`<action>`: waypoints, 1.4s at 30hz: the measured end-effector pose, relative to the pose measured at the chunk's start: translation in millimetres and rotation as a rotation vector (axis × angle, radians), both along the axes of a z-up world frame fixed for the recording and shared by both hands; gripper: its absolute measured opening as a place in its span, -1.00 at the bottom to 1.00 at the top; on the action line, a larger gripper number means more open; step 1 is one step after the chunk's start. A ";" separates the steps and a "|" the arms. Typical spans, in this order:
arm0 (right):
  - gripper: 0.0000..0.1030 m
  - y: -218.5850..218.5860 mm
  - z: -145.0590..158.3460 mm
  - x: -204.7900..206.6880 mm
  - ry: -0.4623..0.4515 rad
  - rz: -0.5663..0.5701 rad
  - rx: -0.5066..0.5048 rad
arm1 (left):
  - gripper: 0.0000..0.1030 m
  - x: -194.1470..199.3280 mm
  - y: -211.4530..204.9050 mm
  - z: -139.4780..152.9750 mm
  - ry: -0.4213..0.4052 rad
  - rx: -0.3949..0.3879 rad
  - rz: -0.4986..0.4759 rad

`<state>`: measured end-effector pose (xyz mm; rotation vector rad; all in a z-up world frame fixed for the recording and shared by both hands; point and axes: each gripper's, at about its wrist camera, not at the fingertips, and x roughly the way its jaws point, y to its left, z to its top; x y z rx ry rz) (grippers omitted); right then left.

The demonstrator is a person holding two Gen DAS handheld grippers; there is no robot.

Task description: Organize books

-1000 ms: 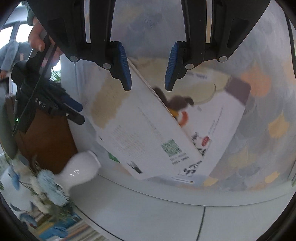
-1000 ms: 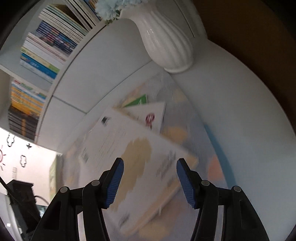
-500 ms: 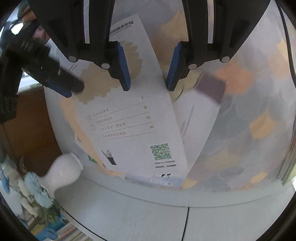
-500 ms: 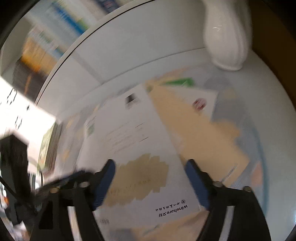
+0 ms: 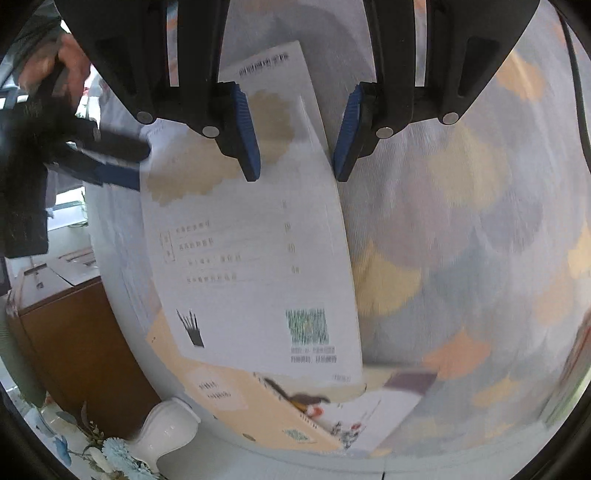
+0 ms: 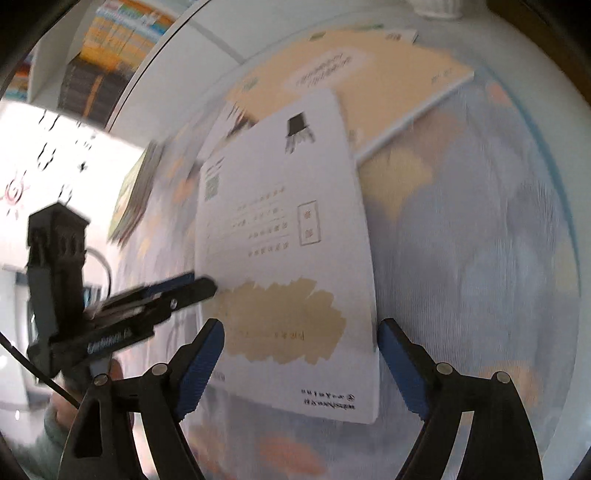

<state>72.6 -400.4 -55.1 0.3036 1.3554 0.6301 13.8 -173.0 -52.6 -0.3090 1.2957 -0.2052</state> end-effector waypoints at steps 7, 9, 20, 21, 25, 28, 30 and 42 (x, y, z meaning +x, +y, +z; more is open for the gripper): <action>0.33 -31.6 -20.4 39.7 0.053 -0.182 0.219 | -0.28 -19.0 8.1 -1.0 -0.015 -0.034 0.027; 0.36 -24.5 -23.9 49.6 0.093 -0.183 0.292 | -0.27 -20.8 8.7 -3.5 -0.030 -0.022 0.026; 0.34 25.1 55.0 28.9 0.066 -0.125 0.517 | -0.27 -56.8 87.3 39.7 -0.127 -0.017 0.156; 0.34 38.4 65.8 25.1 0.050 -0.104 0.528 | -0.27 -62.8 102.2 46.0 -0.141 -0.025 0.189; 0.33 92.5 92.3 10.1 0.047 -0.010 0.617 | -0.27 -88.6 164.1 69.9 -0.199 -0.045 0.344; 0.33 137.5 88.6 1.7 0.087 0.059 0.600 | -0.27 -107.1 202.1 75.5 -0.222 -0.052 0.429; 0.33 162.6 77.5 -8.5 0.125 0.105 0.556 | -0.27 -112.0 214.7 71.4 -0.220 -0.055 0.461; 0.07 195.6 5.9 -28.9 0.096 0.066 -0.028 | -0.27 -98.4 191.3 -13.2 0.006 -0.075 0.337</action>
